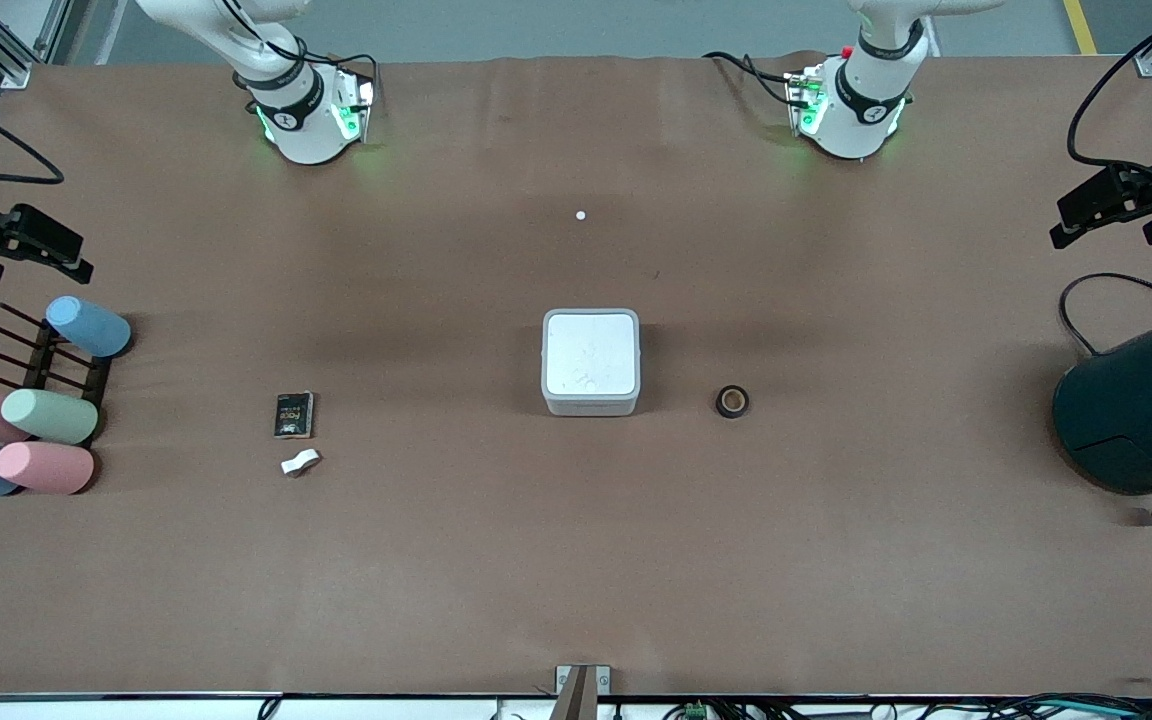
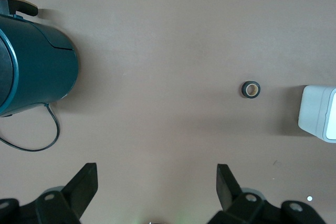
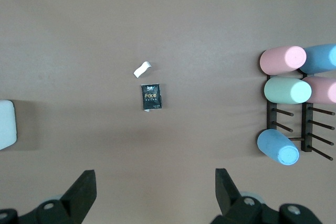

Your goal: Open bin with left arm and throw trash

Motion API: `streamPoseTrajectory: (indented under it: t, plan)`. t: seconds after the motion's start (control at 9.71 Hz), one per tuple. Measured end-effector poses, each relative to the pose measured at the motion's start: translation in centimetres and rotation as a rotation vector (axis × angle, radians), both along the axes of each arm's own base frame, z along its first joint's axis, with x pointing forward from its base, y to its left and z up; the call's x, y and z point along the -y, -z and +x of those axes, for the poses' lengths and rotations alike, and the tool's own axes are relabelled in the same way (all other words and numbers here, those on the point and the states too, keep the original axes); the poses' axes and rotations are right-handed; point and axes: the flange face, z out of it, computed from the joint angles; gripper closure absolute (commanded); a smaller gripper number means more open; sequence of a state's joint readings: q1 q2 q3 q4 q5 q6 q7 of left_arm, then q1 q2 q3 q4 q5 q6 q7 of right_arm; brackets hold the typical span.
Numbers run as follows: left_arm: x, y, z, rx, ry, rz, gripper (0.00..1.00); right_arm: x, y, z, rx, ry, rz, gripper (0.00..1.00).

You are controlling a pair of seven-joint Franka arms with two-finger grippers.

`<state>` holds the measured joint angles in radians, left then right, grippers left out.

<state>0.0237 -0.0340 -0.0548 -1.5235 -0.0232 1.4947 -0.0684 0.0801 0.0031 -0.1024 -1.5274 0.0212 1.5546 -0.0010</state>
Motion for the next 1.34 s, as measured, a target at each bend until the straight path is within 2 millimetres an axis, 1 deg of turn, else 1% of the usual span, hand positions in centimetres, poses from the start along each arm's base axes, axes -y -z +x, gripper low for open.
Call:
streamPoseTrajectory:
  t: [0.31, 0.41, 0.52, 0.62, 0.72, 0.82, 0.93, 1.03, 1.24, 1.34]
  plan:
    - [-0.1, 0.6, 0.4, -0.011, -0.003, 0.000, 0.00, 0.0, 0.0, 0.0, 0.000, 0.000, 0.000, 0.00]
    - [0.2, 0.9, 0.5, -0.017, 0.003, -0.001, 0.00, 0.0, 0.0, 0.0, -0.001, 0.000, 0.000, 0.00]
    - [1.0, 1.5, 0.8, -0.029, 0.019, -0.003, 0.00, 0.0, 0.1, 0.0, -0.003, -0.001, 0.000, 0.00]
    - [2.8, 2.8, 1.4, -0.052, 0.051, -0.005, 0.11, 0.0, 0.3, 0.0, -0.006, -0.002, 0.000, 0.00]
    - [5.3, 4.5, 2.0, -0.084, 0.079, -0.010, 0.38, 0.0, 0.4, 0.0, -0.010, -0.003, 0.000, 0.00]
    - [8.2, 6.6, 2.8, -0.106, 0.093, -0.016, 0.71, 0.0, 0.9, 0.1, -0.015, -0.004, 0.000, 0.00]
    - [11.1, 8.6, 3.7, -0.113, 0.088, -0.019, 0.88, -0.1, 1.4, 0.3, -0.016, -0.009, 0.000, 0.00]
    - [14.7, 10.6, 4.3, -0.105, 0.066, -0.021, 1.00, -0.6, 2.0, 0.5, -0.012, -0.018, -0.001, 0.00]
    - [23.3, 15.2, 4.7, -0.075, 0.012, -0.029, 1.00, -1.9, 3.1, 0.8, -0.009, -0.040, -0.001, 0.00]
    - [27.1, 17.7, 4.5, -0.067, -0.001, -0.033, 1.00, -2.6, 3.3, 0.9, -0.009, -0.052, -0.001, 0.00]
